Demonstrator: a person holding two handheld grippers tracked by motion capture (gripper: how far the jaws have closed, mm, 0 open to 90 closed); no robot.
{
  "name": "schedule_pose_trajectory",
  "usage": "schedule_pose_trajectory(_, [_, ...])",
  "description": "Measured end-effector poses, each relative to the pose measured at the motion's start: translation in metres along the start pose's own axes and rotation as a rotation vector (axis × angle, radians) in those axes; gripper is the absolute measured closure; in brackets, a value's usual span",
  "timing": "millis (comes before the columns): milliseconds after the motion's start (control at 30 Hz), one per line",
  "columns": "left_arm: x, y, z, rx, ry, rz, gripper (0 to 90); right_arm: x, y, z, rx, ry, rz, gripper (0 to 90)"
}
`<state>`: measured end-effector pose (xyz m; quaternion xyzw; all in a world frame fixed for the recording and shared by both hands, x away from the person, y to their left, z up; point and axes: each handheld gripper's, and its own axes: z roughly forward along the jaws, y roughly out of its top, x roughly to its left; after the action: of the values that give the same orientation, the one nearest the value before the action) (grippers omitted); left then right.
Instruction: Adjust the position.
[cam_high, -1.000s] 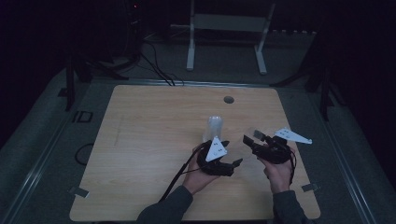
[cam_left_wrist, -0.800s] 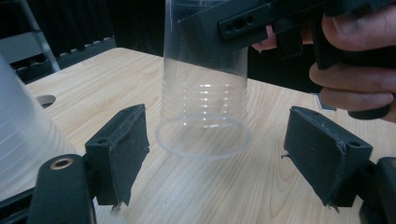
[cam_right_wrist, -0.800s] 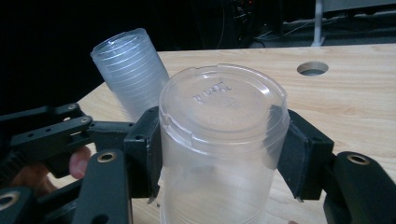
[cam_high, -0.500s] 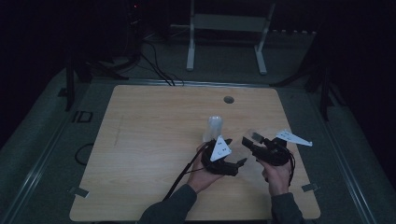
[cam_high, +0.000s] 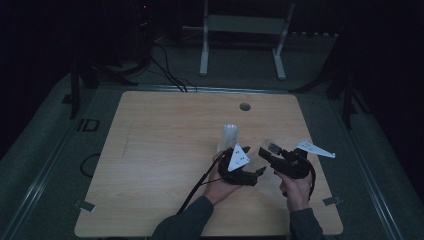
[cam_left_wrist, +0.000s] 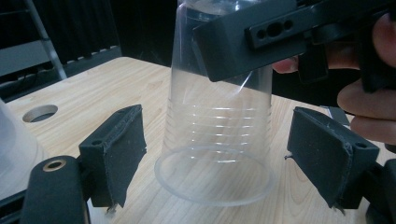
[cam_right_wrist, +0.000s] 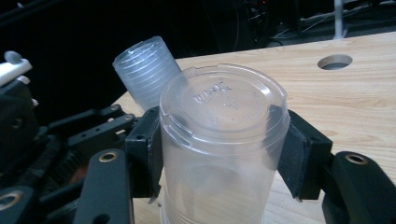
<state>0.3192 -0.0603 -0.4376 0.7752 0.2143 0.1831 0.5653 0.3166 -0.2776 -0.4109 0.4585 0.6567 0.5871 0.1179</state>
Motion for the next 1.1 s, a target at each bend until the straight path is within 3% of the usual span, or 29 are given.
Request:
schedule_pose_trajectory(467, [0.001, -0.002, 0.008, -0.01, -0.009, -0.007, 17.9, -0.002, -0.001, -0.001, -0.009, 0.038, 0.042, 40.8])
schedule_pose_trajectory(1100, [0.002, -0.007, 0.016, -0.048, -0.034, -0.03, 18.5, -0.009, -0.002, -0.002, -0.035, 0.126, 0.127, 42.1])
